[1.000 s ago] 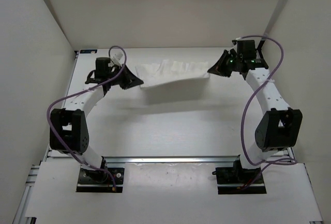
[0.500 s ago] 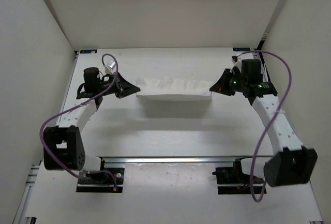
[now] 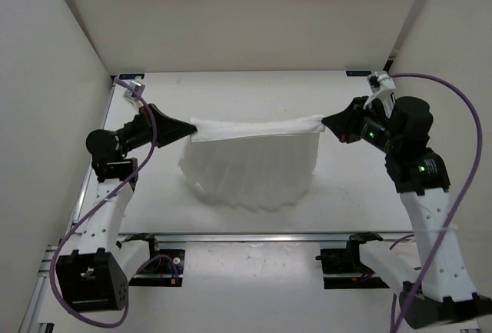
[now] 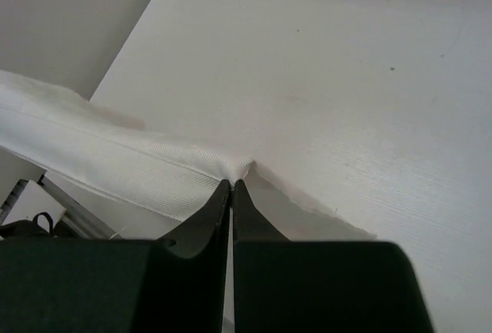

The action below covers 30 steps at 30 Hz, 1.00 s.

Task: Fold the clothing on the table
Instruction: Fold the skirt

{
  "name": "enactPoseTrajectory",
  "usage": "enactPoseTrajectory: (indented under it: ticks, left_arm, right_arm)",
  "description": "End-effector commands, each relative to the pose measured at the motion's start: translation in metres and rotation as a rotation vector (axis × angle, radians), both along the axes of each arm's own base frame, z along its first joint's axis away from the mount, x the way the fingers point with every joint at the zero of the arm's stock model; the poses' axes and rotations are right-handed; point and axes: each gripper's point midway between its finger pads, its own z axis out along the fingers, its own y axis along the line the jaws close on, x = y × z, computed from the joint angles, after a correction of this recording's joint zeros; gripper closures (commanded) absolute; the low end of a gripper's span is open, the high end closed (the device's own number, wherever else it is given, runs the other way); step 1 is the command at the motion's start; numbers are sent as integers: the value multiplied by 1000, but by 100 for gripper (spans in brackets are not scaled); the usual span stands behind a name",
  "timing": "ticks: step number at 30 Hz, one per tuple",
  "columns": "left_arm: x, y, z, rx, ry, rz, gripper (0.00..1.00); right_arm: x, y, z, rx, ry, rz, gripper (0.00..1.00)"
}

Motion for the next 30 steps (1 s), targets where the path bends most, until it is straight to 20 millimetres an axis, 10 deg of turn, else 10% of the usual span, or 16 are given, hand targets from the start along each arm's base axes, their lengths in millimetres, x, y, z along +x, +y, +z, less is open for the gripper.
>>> enactPoseTrajectory:
  ticks: [1,5,10,16,22,30]
  left_arm:
    - [74,26,-75,21,304,212,100]
    - [148,32,-142,118,458,341,100]
    - [243,11,-171,75,534,293,100]
    - [291,-3,-199,54,598,295,100]
    - [272,0,-213,63,637,282,100]
    - [195,15,-266,231,739,354,100]
  right_arm:
    - [61,-31,-57,-19,141,-112,100]
    - [131,-32,-109,53,257,-92,100]
    - [218,-36,-138,101,336,-72,100]
    - [265,-38,-166,139,407,-81,100]
    - [239,-32,-190,118,495,-57,100]
    - [114,2,-210,57,686,34,100]
